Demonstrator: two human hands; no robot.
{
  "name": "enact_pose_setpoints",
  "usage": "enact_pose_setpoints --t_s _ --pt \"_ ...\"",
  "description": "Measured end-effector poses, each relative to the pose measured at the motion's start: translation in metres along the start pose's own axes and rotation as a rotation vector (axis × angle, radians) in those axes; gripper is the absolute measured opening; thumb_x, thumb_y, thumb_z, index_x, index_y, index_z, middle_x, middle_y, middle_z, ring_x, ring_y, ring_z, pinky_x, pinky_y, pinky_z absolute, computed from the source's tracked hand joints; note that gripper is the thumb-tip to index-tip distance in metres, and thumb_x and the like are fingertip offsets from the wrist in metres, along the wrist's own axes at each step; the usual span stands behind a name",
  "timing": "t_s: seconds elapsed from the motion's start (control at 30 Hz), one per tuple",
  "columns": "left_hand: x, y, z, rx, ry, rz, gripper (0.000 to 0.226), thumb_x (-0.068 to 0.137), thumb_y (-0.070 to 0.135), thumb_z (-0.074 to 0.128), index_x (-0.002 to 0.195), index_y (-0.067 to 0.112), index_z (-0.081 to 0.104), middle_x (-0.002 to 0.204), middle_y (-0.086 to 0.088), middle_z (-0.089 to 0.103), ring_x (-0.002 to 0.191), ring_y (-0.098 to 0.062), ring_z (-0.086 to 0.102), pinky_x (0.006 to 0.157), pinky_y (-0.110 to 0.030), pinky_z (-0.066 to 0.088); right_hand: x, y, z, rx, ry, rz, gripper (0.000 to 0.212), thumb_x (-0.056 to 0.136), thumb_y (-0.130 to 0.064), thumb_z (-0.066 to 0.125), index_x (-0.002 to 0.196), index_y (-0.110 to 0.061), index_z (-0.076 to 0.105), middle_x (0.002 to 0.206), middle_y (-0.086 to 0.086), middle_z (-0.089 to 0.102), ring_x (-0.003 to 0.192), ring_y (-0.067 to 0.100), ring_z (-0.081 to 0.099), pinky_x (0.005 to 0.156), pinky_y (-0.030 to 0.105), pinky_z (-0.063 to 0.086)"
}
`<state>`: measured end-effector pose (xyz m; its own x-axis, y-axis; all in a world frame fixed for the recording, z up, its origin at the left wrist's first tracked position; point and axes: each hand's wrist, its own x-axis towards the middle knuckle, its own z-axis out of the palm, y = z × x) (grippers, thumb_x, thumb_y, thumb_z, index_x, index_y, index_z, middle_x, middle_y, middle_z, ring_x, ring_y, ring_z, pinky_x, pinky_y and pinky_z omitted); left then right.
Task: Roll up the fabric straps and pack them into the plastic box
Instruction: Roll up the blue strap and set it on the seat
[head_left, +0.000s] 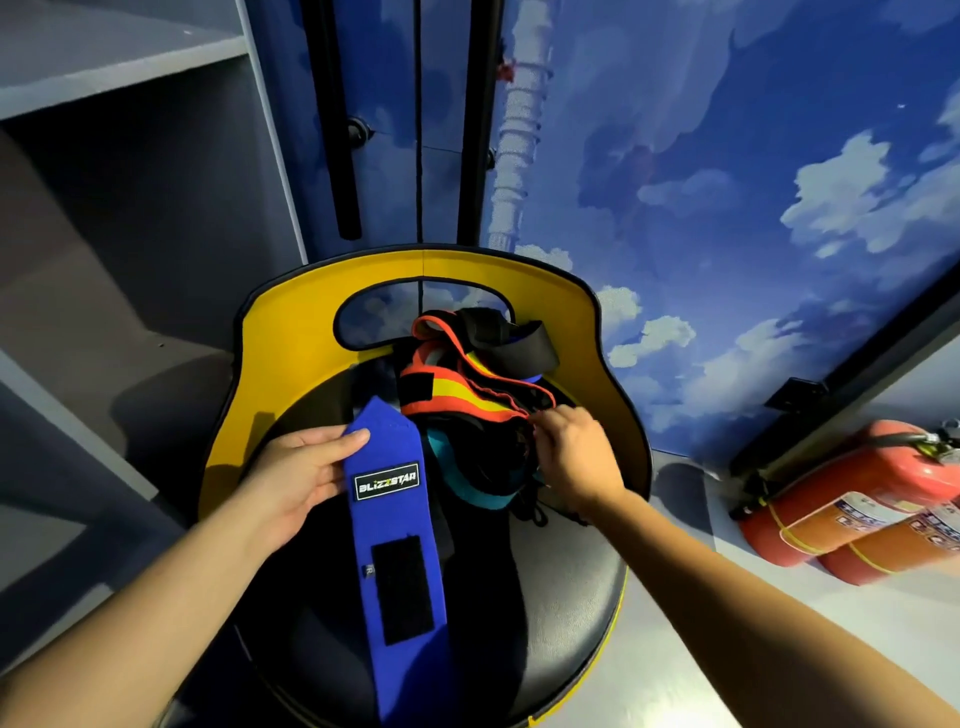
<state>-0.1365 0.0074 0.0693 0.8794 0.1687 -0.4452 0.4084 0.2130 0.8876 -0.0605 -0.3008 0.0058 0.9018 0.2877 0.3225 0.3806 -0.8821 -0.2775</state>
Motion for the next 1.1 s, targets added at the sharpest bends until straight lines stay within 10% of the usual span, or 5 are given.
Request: enact_pose_setpoints --t_s 0.33,0.53,0.8,0.97,1.1 --pt "0.031 0.009 0.016 0.002 0.013 0.029 0.014 0.088 0.012 0.072 0.102 0.012 0.073 0.094 -0.009 0.079 0.089 -0.024 0.074 0.081 -0.036 0.056 0.085 0.036 0.012 0.07 -0.168 0.271 0.027 0.101 -0.016 0.046 0.119 -0.008 0.064 0.116 0.017 0.063 0.108 0.038 0.06 0.084 0.041 0.048" --pt "0.043 0.009 0.02 0.022 -0.006 0.029 0.014 0.089 0.014 0.071 0.103 0.013 0.074 0.095 -0.008 0.079 0.089 -0.023 0.075 0.078 -0.034 0.056 0.121 0.038 0.014 -0.147 -0.249 -0.035 0.064 0.096 -0.009 0.047 0.157 -0.02 0.03 0.164 0.003 0.027 0.15 0.03 0.023 0.121 0.044 0.026" --pt "0.047 0.005 0.017 0.02 -0.014 0.015 0.018 0.088 0.015 0.072 0.106 0.011 0.074 0.098 -0.01 0.078 0.094 -0.026 0.074 0.085 -0.039 0.055 0.1 0.037 0.017 -0.155 -0.32 -0.117 0.044 0.081 -0.01 0.048 0.118 -0.014 0.072 0.114 0.011 0.072 0.114 0.034 0.062 0.101 0.04 0.041" --pt "0.051 0.003 0.018 0.007 -0.027 0.011 0.023 0.087 0.014 0.073 0.109 0.009 0.074 0.1 -0.011 0.078 0.097 -0.028 0.074 0.085 -0.038 0.056 0.099 0.04 0.021 0.067 -0.186 0.15 0.038 0.093 -0.008 0.051 0.127 -0.016 0.067 0.119 0.013 0.069 0.109 0.035 0.063 0.085 0.04 0.052" --pt "0.055 0.003 0.018 0.002 -0.019 0.007 0.022 0.086 0.014 0.073 0.108 0.009 0.075 0.1 -0.01 0.078 0.096 -0.027 0.074 0.084 -0.037 0.056 0.122 0.037 0.022 -0.008 -0.221 0.136 0.05 0.098 -0.011 0.054 0.148 -0.009 0.046 0.151 0.013 0.043 0.136 0.033 0.044 0.112 0.039 0.037"
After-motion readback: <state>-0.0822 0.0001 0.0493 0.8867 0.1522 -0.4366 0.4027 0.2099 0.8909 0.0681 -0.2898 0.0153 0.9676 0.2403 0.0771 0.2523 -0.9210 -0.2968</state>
